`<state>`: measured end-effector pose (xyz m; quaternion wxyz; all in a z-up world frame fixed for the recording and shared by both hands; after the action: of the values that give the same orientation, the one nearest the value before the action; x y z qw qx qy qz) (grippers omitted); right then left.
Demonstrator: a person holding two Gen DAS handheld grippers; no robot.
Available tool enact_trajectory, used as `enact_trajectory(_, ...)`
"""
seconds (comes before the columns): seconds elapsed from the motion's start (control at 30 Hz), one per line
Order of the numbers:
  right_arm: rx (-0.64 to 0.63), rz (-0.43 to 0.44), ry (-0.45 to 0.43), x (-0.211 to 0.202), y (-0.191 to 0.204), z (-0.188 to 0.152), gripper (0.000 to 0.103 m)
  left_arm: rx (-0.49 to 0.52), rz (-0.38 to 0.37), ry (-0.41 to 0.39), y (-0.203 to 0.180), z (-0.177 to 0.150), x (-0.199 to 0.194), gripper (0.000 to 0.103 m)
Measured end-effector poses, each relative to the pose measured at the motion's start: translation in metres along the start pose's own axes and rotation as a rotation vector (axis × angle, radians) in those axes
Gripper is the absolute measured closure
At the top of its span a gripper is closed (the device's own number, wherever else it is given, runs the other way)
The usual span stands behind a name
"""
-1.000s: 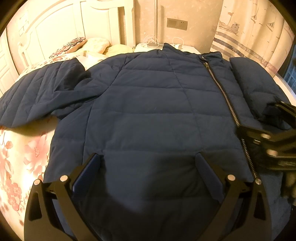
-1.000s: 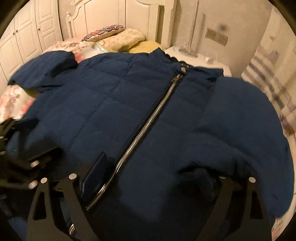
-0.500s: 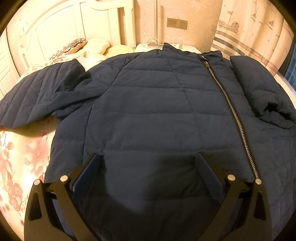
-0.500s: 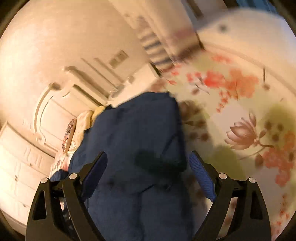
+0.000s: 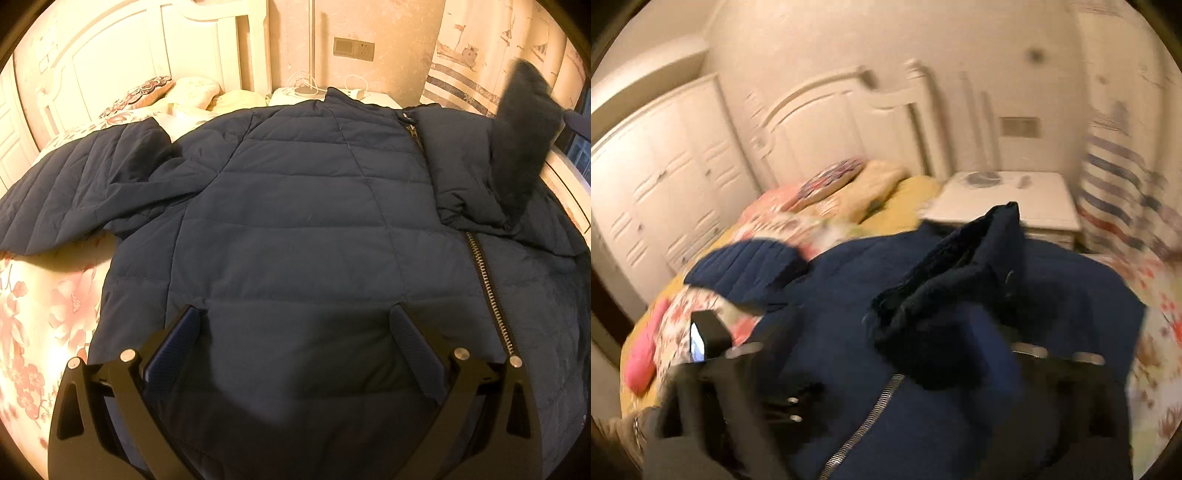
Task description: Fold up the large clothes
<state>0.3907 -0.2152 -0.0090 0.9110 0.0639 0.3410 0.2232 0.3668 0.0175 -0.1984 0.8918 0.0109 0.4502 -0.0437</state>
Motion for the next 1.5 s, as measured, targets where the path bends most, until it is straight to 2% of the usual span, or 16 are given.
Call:
enact_trajectory(0.17, 0.127, -0.058, -0.119, -0.031, -0.039, -0.002, 0.01, -0.016, -0.027, -0.009, 0.002, 0.0, -0.004, 0.002)
enact_trajectory(0.3, 0.32, -0.285, -0.121, -0.058, -0.124, -0.039, 0.012, 0.013, -0.053, 0.001, -0.011, 0.002, -0.014, 0.002)
enact_trajectory(0.37, 0.409, -0.315, -0.095, -0.065, -0.152, -0.067, 0.013, 0.074, -0.081, -0.027, -0.037, 0.01, -0.026, 0.002)
enact_trajectory(0.5, 0.506, -0.376, -0.031, -0.061, -0.177, -0.111, 0.03, 0.273, -0.09, -0.086, -0.111, 0.025, -0.036, 0.002)
enact_trajectory(0.63, 0.553, -0.388, -0.145, -0.083, -0.183, -0.107, 0.031, 0.531, -0.041, -0.156, -0.189, 0.022, -0.03, 0.003)
enact_trajectory(0.8, 0.565, -0.384, -0.094, -0.067, -0.185, -0.114, 0.031, 0.732, 0.075, -0.278, -0.246, 0.036, -0.012, 0.006)
enact_trajectory(0.83, 0.556, -0.388, -0.088, -0.067, -0.184, -0.115, 0.031, 0.782, 0.077, -0.274, -0.258, 0.037, -0.002, 0.017)
enact_trajectory(0.87, 0.541, -0.396, -0.089, -0.067, -0.182, -0.114, 0.031, 0.823, 0.047, -0.256, -0.266, 0.034, 0.004, 0.052)
enact_trajectory(0.9, 0.529, -0.4, -0.087, -0.067, -0.181, -0.115, 0.031, 0.863, -0.003, -0.23, -0.274, 0.03, 0.009, 0.064)
enact_trajectory(0.93, 0.523, -0.405, -0.084, -0.067, -0.181, -0.117, 0.031, 0.862, -0.002, -0.245, -0.275, 0.03, 0.006, 0.077)
enact_trajectory(0.97, 0.52, -0.408, -0.083, -0.068, -0.179, -0.118, 0.031, 0.833, -0.022, -0.269, -0.272, 0.033, -0.002, 0.088)
enact_trajectory(1.1, 0.517, -0.409, -0.082, -0.066, -0.181, -0.117, 0.031, 0.479, -0.287, -0.276, -0.214, 0.07, -0.045, 0.09)
enact_trajectory(1.2, 0.504, -0.414, -0.077, -0.064, -0.179, -0.117, 0.031, 0.091, -0.468, -0.278, -0.114, 0.107, -0.068, 0.09)
enact_trajectory(1.27, 0.492, -0.418, -0.071, -0.063, -0.177, -0.117, 0.031, -0.112, -0.514, -0.255, -0.05, 0.117, -0.062, 0.091)
enact_trajectory(1.37, 0.487, -0.421, -0.065, -0.062, -0.176, -0.117, 0.03, -0.309, -0.482, -0.186, 0.03, 0.104, -0.037, 0.092)
enact_trajectory(1.5, 0.491, -0.426, -0.058, -0.061, -0.177, -0.118, 0.03, -0.413, -0.441, -0.071, 0.072, 0.068, -0.002, 0.086)
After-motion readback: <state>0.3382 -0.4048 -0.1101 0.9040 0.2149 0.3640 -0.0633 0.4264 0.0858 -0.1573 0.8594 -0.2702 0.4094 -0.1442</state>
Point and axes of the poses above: each gripper's, at about its wrist camera, not at the fingertips, and x roughly the way its jaws point, y to its left, z to its top, the point moved 6 cm from there along x, roughly the way its jaws point, and after that the axes turned 2 degrees about -z, right-handed, at the moved point
